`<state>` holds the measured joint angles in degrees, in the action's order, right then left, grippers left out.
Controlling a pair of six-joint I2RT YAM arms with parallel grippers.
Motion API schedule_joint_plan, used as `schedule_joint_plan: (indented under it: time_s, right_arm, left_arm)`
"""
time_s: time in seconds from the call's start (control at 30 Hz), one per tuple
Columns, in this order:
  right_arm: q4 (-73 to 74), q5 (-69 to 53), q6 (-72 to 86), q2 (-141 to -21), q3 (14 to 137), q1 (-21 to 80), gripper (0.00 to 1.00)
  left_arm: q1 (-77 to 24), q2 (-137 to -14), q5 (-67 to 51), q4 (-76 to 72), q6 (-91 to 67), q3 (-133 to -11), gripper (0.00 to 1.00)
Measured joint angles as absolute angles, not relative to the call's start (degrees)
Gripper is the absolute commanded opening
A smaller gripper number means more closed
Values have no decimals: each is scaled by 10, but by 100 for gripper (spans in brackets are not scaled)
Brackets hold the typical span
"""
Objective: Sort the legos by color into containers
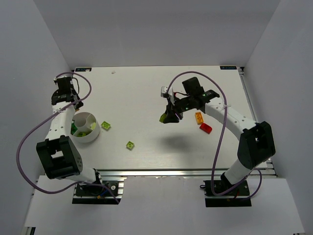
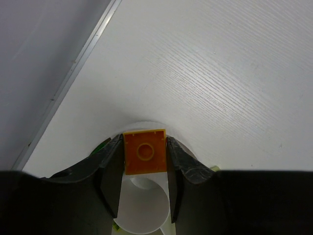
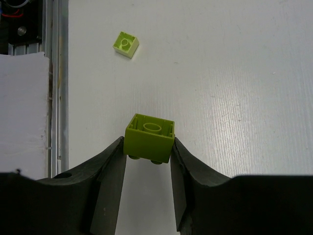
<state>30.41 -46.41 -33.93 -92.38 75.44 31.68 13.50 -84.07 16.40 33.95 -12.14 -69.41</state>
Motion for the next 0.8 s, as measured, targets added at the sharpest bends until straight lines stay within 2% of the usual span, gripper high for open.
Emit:
schedule_joint_plan:
  time_s: [0.17, 0.37, 0.6, 0.8]
  right_arm:
    - [297, -464, -333, -924, 752, 317, 0]
    - [290, -464, -329, -923, 751, 317, 0]
    - [282, -462, -323, -914, 737, 317, 0]
    - [281, -461, -319, -912, 733, 317, 0]
  left_arm:
    - [137, -851, 143, 332, -119, -694, 15]
    - [137, -867, 130, 328, -120, -689, 23]
    - [138, -874, 129, 328, -123, -684, 37]
    - [138, -874, 130, 328, -128, -677, 40]
